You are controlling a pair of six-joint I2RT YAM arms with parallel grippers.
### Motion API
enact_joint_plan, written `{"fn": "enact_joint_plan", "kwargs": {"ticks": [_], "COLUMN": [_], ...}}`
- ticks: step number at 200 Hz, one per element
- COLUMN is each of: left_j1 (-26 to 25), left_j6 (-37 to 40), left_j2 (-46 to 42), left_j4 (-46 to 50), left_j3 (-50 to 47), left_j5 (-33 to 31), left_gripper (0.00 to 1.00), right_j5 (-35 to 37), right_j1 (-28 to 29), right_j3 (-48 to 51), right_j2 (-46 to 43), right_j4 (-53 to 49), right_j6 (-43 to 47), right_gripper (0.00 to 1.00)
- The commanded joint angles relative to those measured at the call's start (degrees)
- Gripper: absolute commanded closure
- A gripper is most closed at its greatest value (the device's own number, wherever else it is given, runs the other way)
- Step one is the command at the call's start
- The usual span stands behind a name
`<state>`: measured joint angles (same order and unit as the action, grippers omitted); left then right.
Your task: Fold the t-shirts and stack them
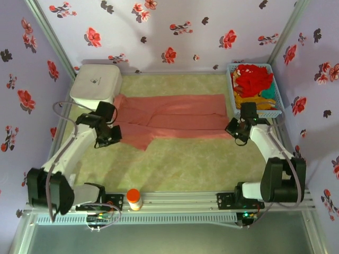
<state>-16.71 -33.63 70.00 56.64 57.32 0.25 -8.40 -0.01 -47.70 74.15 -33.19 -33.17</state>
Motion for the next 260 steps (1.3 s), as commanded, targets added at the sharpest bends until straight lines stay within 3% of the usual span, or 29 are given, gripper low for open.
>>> {"fn": "enact_joint_plan", "kwargs": {"ticks": [1,71,107,137,216,260], "left_j1": [-1.07,-5.41,-5.64,-4.8,5.54,8.18], "left_j6": [-4.95,-14.88,-15.3,-11.89,3.82,6.69], "left_j2": [-5.41,-17.57,-18.97,-13.5,5.56,14.44], "left_j4": [7.63,16.76,16.99,12.34,4.59,0.76], "left_j3": [-2.13,-1.48,-2.65,-0.48,16.13,21.4], "left_j5": [0.7,2.64,1.61,1.13,1.5,2.07], "left_gripper": [1.0,1.0,1.0,1.0,1.0,1.0], "right_j5": [2.09,2.63,3.32,2.97,-0.69,-2.05], "right_j1": [-0.25,-0.25,-0.25,-0.25,-0.34,-0.34], "right_j3": [2.56,8.76,9.19,5.92,-7.21,-14.08], "right_j2": [-5.03,-14.44,-16.48,-11.87,8.15,17.29], "right_j4": [-6.39,-9.45,-8.99,-7.57,-3.53,-1.35], "right_j6": [-0.68,-2.64,-2.57,-1.19,2.7,2.75], "right_gripper": [1.0,1.0,1.0,1.0,1.0,1.0]}}
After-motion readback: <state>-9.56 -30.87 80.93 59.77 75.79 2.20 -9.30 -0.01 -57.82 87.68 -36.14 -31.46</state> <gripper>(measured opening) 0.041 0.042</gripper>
